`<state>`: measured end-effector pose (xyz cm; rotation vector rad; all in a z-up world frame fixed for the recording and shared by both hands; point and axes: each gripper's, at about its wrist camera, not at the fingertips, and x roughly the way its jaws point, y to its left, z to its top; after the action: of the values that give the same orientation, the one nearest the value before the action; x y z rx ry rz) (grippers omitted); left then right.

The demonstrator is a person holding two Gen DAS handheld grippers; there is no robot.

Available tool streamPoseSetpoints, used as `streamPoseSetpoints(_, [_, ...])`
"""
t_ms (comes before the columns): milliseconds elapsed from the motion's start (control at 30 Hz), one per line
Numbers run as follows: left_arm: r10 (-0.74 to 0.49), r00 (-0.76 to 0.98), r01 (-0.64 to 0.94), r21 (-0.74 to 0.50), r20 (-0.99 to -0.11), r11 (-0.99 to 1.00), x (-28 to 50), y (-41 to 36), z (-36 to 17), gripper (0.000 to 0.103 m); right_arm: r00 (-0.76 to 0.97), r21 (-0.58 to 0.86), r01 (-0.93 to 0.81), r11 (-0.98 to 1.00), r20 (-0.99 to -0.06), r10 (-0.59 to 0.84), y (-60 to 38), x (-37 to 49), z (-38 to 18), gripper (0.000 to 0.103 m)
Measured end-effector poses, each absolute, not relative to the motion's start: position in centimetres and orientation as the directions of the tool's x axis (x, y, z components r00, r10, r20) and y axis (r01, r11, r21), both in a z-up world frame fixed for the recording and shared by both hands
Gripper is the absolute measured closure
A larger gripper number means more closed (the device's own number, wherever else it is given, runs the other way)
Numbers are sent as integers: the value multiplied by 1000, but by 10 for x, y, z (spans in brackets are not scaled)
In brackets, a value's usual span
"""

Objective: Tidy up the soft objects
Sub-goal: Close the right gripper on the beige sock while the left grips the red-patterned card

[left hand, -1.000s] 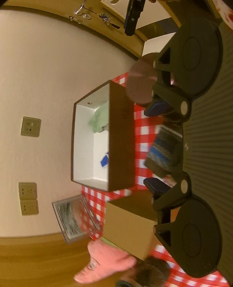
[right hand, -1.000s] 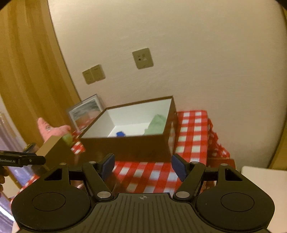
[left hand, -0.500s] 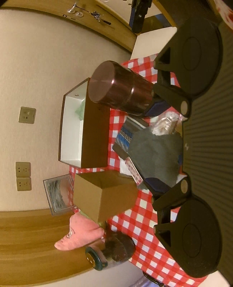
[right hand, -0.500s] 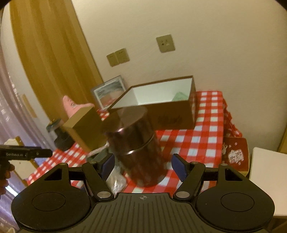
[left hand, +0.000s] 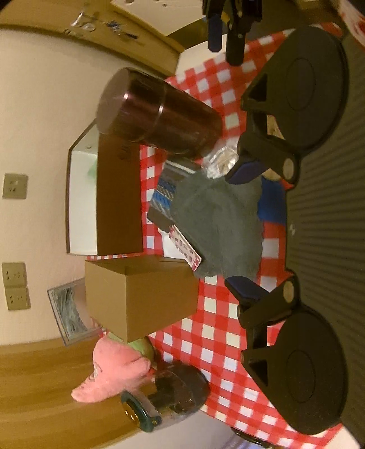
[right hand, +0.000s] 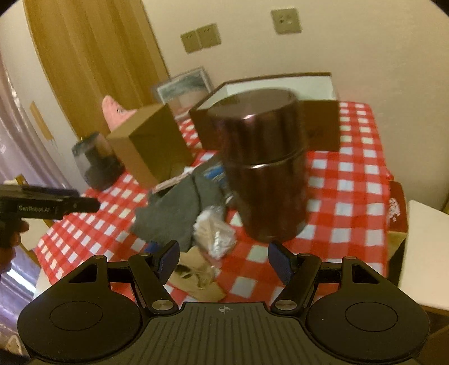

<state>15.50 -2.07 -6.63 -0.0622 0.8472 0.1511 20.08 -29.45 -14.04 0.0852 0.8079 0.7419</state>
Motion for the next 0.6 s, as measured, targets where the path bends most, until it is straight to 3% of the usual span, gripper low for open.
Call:
streamPoseSetpoints(300, [53,632,-3,67,-773,998,178,18,-106,38,486,245,-532,811,-696,529,-230,189,-164,33])
streamPoseSetpoints(600, [-38,591,132,50,-806,990,201,46,-137,43,473,130,-543,830,-769,430,-185,175,-198,33])
